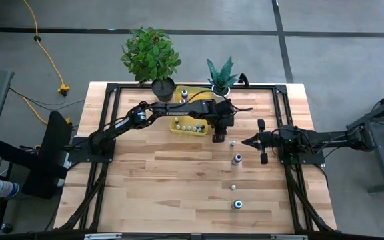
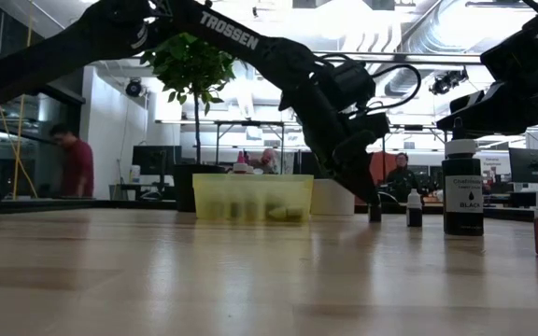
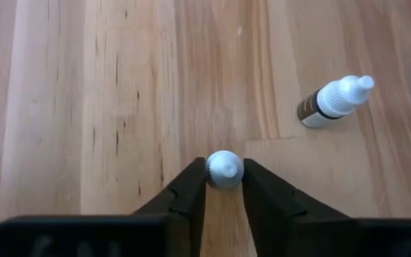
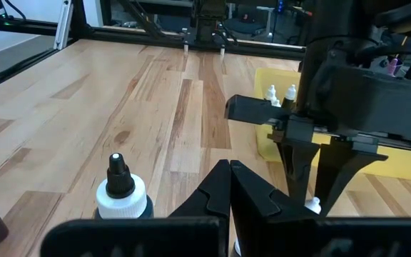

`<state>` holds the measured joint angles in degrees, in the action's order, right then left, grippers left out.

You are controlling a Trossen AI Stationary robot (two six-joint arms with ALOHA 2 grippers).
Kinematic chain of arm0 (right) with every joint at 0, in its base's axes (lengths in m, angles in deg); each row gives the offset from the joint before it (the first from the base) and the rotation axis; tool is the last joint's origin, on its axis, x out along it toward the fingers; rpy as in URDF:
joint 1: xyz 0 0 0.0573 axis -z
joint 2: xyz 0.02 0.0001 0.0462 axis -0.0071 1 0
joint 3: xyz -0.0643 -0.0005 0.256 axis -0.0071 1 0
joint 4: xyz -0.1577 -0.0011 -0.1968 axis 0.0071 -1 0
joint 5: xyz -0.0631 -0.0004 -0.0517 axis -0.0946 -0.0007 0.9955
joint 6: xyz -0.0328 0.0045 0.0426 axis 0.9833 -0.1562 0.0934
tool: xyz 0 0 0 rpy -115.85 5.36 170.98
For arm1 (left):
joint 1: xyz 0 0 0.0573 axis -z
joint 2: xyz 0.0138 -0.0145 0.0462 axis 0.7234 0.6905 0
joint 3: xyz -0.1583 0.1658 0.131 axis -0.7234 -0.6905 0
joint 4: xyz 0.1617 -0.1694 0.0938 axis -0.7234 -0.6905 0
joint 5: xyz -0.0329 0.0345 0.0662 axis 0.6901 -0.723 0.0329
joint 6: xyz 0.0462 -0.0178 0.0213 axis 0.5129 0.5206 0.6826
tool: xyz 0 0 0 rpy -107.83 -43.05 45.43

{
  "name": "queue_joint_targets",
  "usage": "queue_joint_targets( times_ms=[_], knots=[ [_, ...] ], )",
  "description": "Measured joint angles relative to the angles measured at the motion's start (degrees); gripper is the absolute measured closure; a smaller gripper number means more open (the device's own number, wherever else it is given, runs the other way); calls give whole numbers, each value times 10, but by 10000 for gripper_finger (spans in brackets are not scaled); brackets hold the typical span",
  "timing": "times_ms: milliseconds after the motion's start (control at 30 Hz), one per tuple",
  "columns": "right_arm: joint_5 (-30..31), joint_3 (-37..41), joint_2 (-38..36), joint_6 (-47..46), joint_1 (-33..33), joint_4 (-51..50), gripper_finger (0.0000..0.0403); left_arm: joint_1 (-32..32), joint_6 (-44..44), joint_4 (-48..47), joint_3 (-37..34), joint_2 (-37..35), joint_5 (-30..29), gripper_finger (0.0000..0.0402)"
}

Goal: Pick & Place food coloring
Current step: Put the small black food coloring bottle into the yellow bin

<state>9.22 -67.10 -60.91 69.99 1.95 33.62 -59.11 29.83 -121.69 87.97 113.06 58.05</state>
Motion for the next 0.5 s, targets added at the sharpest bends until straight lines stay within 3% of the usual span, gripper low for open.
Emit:
queue_joint_targets(
  times_ms=[333, 500],
  knots=[
    [0, 0, 0, 0, 0, 0, 402, 0, -36, 5, 1, -5, -3, 349],
    [0, 0, 0, 0, 0, 0, 402, 0, -92, -42, 61, -5, -26, 350]
  ],
)
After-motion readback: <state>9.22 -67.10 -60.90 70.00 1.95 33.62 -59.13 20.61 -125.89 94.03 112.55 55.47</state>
